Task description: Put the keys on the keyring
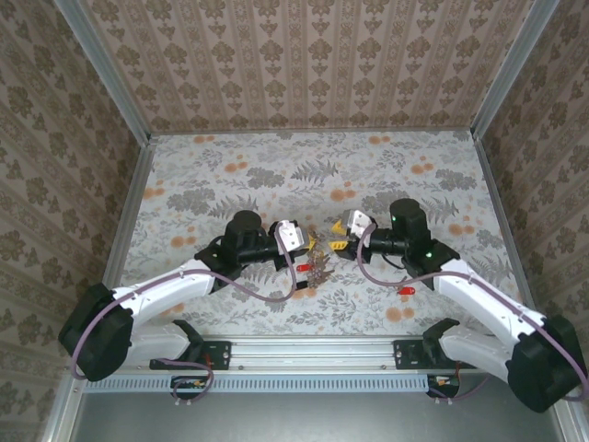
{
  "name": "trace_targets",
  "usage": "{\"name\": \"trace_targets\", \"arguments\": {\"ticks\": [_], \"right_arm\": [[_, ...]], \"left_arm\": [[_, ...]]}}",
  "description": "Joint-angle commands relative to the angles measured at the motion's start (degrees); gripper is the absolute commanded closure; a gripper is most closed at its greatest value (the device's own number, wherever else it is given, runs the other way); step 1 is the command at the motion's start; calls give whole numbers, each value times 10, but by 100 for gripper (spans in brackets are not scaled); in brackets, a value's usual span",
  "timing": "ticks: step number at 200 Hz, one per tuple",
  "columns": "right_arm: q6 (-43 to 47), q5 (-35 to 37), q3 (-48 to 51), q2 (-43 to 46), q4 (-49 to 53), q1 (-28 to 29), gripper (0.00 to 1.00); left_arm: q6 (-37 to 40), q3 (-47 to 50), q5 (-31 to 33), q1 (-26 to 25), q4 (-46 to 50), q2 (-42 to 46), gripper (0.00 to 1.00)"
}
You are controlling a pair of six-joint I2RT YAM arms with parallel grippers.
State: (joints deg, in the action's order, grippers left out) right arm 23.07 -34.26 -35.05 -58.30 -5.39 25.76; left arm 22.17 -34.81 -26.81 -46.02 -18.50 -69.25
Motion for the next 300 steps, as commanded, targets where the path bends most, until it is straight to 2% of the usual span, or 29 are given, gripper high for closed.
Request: {"name": "trace_targets", "arguments": {"ticks": [1,15,27,34,53,75,106,133,188,213,300], "right_arm": [[-253,269,5,34,0,-1,55],[-384,407,-33,38,123,-11,55],[-474,471,-63,31,221,-25,55],[-506,484,-70,27,286,-36,54],[-616,507,-58,24,383,-66,54],[-686,504,-34,24,442,-85,53],[-700,443,-17,-7,479,-86,54],[-731,423,-2,-37,514,-81,55],[-750,394,15,-62,520,-31,59],[-753,396,14,-94,506,-17,65],[-763,413,8,-135,495,0,76]], "left_arm": [[17,-29,10,2,1,23,100],[17,-29,9,2,2,24,100],[11,-31,10,2,1,25,100],[6,-31,9,3,-1,25,100],[-8,-28,6,3,-12,24,100],[-26,-27,-3,6,-16,25,100],[-41,-30,-10,8,-14,23,100],[-51,-29,-8,8,-16,23,100],[-64,-28,-12,10,-22,25,100],[-65,-28,-15,12,-24,25,100],[-66,-28,-14,15,-21,31,100]]}}
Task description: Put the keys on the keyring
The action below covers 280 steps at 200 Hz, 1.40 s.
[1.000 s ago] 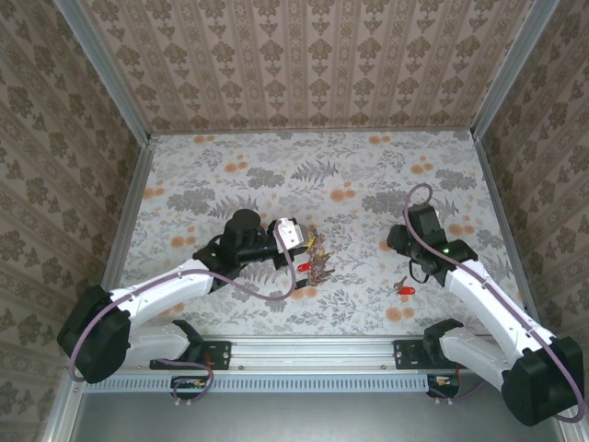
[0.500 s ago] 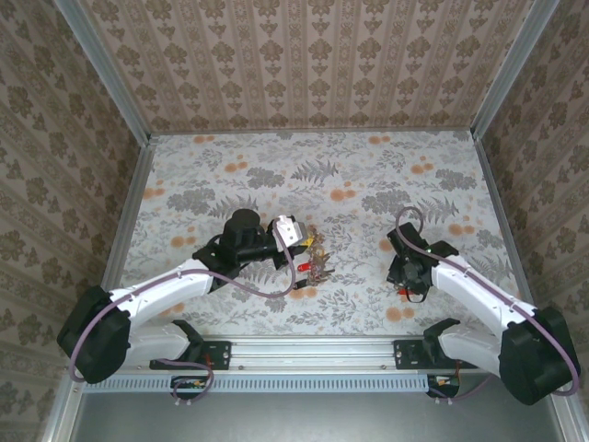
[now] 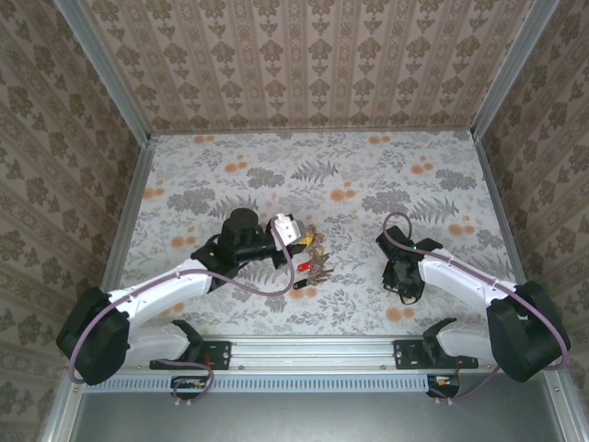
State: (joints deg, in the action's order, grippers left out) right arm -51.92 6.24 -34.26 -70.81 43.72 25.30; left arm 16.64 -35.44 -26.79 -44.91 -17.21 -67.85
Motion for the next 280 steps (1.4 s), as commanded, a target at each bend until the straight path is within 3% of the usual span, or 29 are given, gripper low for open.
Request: {"name": "trace_targets", "arguments": {"ticks": [1,76,125,181,280], "right_arm": [[-13,8,1,-10,3,5,76],[-8,13,-11,-15,11,11,85],[-8,29,-18,-11,29,12,81],[-6,24,-17,-14,24,12,87],[0,25,-17,-33,26,13,86]], "left_arm": [[-11,-22,-14,3,-34,17,100],[-11,-20,-15,6,-34,17,100],[-12,-22,-16,6,-34,16,100],[-12,-22,-16,6,-33,17,100],[-11,-26,-18,7,-28,19,100]]}}
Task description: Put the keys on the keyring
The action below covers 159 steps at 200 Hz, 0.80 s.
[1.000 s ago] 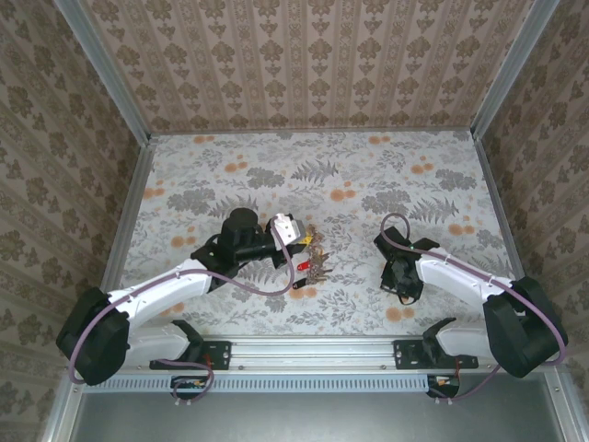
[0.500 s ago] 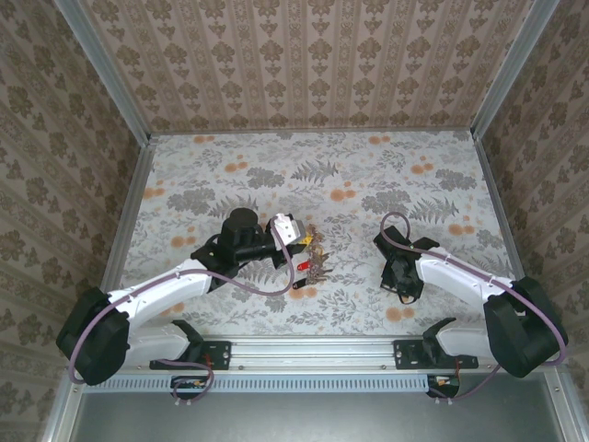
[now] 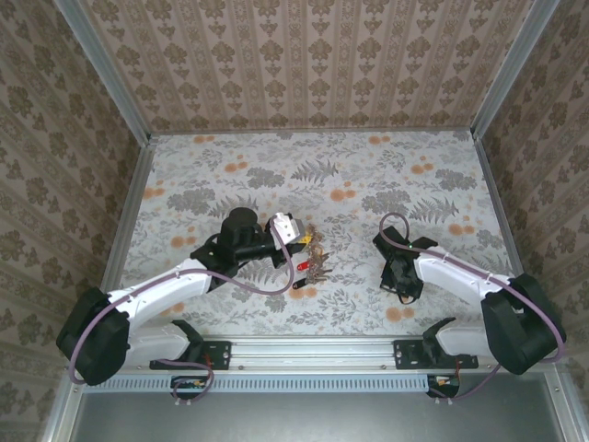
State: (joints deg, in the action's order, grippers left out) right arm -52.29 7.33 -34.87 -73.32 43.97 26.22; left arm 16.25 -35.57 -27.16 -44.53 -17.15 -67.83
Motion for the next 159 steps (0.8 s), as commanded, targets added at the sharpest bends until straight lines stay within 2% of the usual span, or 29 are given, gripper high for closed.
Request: {"name": "trace_targets", "arguments": {"ticks": [1,22,31,40,159], "right_arm": [[3,14,-11,-8,24,4,86],[7,15,-13,-7,27,5,88],[11,15,-13,-7,26,5,93],[14,15,-13,-7,25,5,94],[21,17,-16,-7,33,5,87]], "left_arm": [[-7,-25,-14,3,-29,18,100],[-7,-24,-14,3,-30,18,100],[-8,-23,-14,3,-30,18,100],[-8,-24,-14,3,-30,18,100],[-10,-24,-17,3,-26,13,100]]}}
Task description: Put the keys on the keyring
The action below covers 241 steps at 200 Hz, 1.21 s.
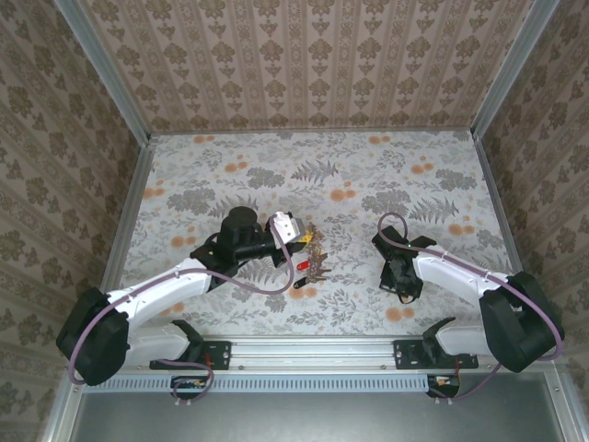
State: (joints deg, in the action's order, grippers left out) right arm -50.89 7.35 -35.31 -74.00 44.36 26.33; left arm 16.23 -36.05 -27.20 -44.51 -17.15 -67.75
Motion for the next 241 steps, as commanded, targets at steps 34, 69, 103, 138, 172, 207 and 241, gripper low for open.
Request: {"name": "trace_targets", "arguments": {"ticks": [34,69,103,138,172,207,241], "right_arm": [[9,20,-17,-4,32,4,85],[11,21,-20,-5,32,4,88],[9,19,-19,-10,32,4,87],[9,21,-19,-12,32,4,86],[11,20,-22,-16,30,4,89],[16,24,-27,-13,34,4,93],[68,27,-36,41,13,17,96]], "left_arm": [[-8,-23,-21,3,-26,6,100],[-7,-24,-22,3,-25,2,100],[-7,-24,-23,3,-25,2,100],[-7,-23,-23,3,-27,3,100],[-6,-24,-23,4,-26,4,100],[-6,-24,-24,4,-24,5,100],[-8,-23,-24,5,-25,6,100]]}}
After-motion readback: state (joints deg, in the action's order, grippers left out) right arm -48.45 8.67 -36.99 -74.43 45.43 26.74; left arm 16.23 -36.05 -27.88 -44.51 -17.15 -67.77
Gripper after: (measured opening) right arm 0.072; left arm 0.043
